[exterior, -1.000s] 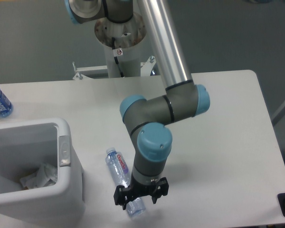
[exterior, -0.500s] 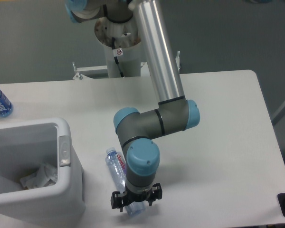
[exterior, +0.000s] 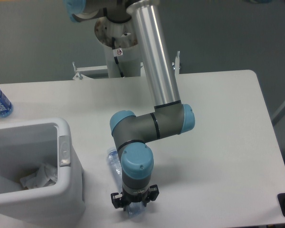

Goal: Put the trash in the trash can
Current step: 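Close the gripper around the bottle's body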

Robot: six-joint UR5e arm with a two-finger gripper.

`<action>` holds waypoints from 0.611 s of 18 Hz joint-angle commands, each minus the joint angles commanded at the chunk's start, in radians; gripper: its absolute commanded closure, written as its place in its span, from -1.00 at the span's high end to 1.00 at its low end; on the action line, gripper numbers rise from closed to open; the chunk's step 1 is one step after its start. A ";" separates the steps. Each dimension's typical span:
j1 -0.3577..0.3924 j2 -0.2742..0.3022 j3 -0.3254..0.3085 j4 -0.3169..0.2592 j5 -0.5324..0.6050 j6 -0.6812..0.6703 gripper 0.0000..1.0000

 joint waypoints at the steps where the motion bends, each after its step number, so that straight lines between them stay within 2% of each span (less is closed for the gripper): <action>1: 0.000 0.006 -0.002 0.000 0.002 0.000 0.11; 6: 0.002 0.041 0.011 0.002 -0.002 0.017 0.10; 11: 0.057 0.149 0.058 0.012 -0.070 0.029 0.10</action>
